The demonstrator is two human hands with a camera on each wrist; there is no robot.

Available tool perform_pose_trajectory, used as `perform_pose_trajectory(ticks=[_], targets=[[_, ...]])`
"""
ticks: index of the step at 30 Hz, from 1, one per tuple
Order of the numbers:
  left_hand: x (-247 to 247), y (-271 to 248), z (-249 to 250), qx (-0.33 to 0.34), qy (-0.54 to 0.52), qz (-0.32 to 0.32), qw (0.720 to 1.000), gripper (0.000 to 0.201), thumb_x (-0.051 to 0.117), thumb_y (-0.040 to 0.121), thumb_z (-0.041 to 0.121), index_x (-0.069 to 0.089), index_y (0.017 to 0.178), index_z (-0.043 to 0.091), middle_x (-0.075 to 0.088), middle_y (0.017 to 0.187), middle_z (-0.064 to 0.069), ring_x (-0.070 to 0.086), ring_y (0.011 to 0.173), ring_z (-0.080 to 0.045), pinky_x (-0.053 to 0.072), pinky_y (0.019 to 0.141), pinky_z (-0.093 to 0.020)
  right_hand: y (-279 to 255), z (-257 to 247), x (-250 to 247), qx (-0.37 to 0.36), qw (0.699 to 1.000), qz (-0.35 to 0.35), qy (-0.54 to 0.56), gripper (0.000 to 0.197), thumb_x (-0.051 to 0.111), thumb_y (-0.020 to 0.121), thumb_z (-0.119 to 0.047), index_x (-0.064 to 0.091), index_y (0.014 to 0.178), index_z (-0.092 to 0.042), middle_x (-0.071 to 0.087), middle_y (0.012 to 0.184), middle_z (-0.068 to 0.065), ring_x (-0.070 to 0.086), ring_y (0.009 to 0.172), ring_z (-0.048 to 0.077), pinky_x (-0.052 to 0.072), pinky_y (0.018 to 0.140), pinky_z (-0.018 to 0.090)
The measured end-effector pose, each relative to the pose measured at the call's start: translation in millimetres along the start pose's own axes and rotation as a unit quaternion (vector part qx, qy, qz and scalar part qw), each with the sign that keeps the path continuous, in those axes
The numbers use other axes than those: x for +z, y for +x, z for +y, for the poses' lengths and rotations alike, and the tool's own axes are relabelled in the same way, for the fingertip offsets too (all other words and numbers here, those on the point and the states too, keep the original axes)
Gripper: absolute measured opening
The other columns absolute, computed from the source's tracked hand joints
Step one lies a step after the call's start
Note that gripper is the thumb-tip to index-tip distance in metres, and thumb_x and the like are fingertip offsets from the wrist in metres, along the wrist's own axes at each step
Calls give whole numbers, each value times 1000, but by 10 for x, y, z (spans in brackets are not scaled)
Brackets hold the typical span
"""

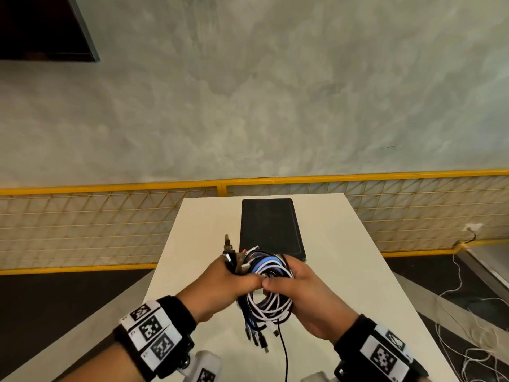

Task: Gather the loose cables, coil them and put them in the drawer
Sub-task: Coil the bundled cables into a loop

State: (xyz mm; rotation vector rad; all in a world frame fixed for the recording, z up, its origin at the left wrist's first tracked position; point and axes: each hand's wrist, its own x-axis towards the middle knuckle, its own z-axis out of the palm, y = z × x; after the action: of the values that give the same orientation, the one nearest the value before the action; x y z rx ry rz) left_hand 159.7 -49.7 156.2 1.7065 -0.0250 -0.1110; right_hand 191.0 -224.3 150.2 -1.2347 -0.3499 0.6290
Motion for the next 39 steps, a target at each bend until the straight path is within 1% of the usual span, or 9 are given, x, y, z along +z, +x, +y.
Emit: perform_pose_trajectory(ticks=[5,8,11,18,22,28,34,36,39], targets=[[31,-17,-39,87,113,61,988,45,78,72,13,39,91,2,47,83,-25,51,68,-23,49,66,-43,63,-126,-69,56,994,-18,-92,31,55,72,5,66,101,2,67,85,15,65,78,25,51,74,38],[23,-1,11,73,62,6,995,58,77,69,12,44,116,4,56,104,-18,63,91,-15,54,81,-29,95,-199,-80,72,993,-45,-84,40,51,67,5,62,105,8,64,91,23,61,84,34,50,78,42],[-58,27,12,38,29,-37,998,69,78,69,20,44,129,15,58,133,-3,62,120,-16,52,99,-37,125,-308,-74,75,989,-82,-100,43,49,67,7,63,108,7,63,94,24,61,86,35,50,77,41],[-70,113,117,22,-17,-5,1000,27,67,88,3,68,109,21,78,93,5,73,89,-12,55,74,-22,275,-448,-38,15,960,10,-280,33,57,65,-8,67,97,-8,68,97,26,63,78,25,51,72,43],[32,138,78,-19,-80,38,996,10,66,83,20,72,89,24,68,68,2,60,53,-15,42,47,-27,326,-456,21,-15,940,67,-334,23,57,75,-9,61,97,-14,66,95,20,62,77,22,54,71,41],[44,195,73,-30,-151,74,985,24,61,93,8,68,115,5,74,107,-21,71,101,-37,56,91,-49,400,-408,32,-11,981,62,-185,51,52,81,8,53,127,-16,68,106,11,67,89,19,57,78,32],[17,199,78,13,-150,84,985,22,60,95,7,68,115,9,75,108,-16,72,103,-31,56,91,-41,325,-456,-60,-5,991,29,-128,87,72,76,-31,29,151,-28,47,143,-9,50,130,9,41,109,35],[-8,246,82,-2,-172,130,976,18,58,95,6,74,102,11,77,102,-16,73,95,-32,59,82,-41,284,-458,-89,-32,986,110,-124,73,68,79,-45,41,145,-27,51,139,-10,50,129,8,43,103,33],[-101,367,120,-28,-228,201,952,17,60,94,9,77,92,11,78,95,-16,75,84,-32,62,74,-47,147,-293,-185,36,977,208,-10,43,58,86,-55,65,98,-14,70,94,7,65,82,19,47,68,32]])
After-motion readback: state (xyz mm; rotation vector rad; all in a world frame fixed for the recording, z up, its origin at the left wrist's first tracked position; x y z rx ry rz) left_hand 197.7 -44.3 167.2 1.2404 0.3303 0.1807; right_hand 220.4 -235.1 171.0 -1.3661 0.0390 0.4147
